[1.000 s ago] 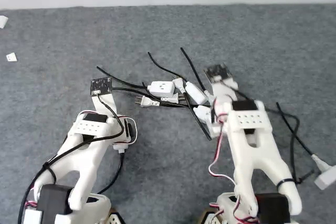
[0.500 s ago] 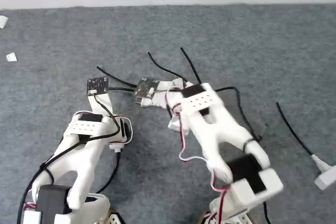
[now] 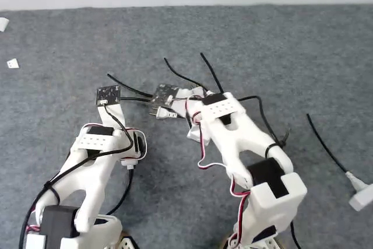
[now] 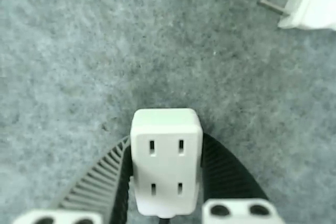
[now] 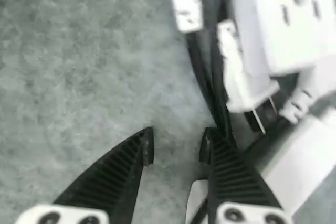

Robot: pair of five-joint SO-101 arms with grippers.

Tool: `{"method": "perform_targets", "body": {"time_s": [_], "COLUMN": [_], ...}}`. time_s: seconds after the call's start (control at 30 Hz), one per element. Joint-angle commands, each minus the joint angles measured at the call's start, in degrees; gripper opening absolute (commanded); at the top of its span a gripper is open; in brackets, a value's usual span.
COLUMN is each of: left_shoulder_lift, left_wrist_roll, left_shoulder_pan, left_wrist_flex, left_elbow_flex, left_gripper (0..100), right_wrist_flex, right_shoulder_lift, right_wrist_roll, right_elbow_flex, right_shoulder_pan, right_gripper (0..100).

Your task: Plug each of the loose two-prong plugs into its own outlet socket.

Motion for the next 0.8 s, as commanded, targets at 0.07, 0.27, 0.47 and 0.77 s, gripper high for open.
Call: {"method": "perform_targets", "body": {"time_s": [0.07,0.27,0.47,0.77], "left_shoulder_lift": [-1.3,-1.3,-1.3,-1.3], "left_wrist_roll": [-0.5,-0.5,-0.5,-0.5], "left_shoulder_pan": [-0.8,-0.8,-0.8,-0.8], "left_wrist_flex": [-0.9,-0.9,-0.9,-0.9], "left_elbow_flex": [-0.2,-0.1,-0.1,-0.2], "left_gripper": [1,1,1,1], "right_wrist_flex": [-1.3,-2.2,-4.7,0.5], "right_shoulder_lift": [-1.4,-1.2,-1.5,-4.4], "right_wrist_roll": [-7.5,-12.7,-18.5,-26.7], "right_elbow_flex": [-4.4,-6.1,-6.2,-6.8], "right_shoulder_pan": [8.0,14.0,16.2,5.5], "right_gripper": [0.6,1.3,1.7,11.3]}}
